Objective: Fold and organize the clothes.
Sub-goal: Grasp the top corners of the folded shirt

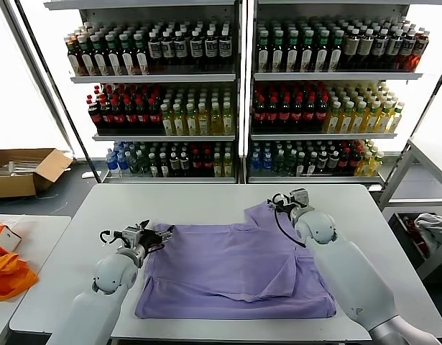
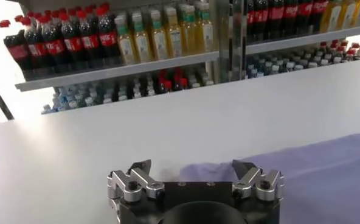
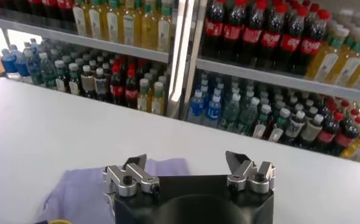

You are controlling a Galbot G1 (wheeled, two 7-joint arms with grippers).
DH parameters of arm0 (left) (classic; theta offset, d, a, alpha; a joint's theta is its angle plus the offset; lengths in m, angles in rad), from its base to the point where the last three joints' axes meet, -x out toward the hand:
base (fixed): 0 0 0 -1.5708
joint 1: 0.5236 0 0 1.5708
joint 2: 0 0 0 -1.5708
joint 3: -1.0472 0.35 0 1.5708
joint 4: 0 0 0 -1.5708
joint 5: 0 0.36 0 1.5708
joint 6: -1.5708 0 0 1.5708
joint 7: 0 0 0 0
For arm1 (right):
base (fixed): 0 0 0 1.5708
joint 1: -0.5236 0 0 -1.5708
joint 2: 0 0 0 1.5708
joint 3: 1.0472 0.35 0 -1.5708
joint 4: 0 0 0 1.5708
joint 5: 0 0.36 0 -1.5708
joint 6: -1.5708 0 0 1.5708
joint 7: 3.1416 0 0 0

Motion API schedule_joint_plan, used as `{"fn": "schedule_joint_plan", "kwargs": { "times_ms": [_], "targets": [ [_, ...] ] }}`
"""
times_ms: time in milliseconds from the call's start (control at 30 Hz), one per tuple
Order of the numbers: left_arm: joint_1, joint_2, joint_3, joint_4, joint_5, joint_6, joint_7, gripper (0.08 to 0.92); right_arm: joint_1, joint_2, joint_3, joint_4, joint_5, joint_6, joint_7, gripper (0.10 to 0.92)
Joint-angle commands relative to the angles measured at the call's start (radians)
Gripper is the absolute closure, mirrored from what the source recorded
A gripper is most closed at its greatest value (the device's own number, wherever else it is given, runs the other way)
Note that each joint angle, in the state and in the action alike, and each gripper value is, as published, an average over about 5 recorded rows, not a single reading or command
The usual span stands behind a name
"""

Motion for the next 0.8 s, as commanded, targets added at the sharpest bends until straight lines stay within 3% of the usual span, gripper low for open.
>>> {"fn": "schedule_joint_plan", "kwargs": {
  "times_ms": [33,433,567,800],
  "targets": [
    [-0.025,0.009,0.014,0.039,-0.013,0.025,-0.005,0.177,0.004,0.058,0.02,-0.075,-0.009,-0.002,0.01,0.203],
    [-0.008,0.001,0.027,0.04,-0.014,0.032,-0.019,0.2,-0.037,0.064,0.051,-0.076,-0.022,-0.001,0.01,0.208],
    [0.009,-0.001,0.027,0.025,-0.015,0.036,-0.022,0.303,-0.05,0.059,0.051,-0.064,-0.025,-0.001,0.006,0.274],
    [0.03,-0.001,0.023,0.009,-0.016,0.036,-0.021,0.503,-0.084,0.056,0.065,-0.036,-0.025,-0.001,-0.001,0.473]
  ]
}}
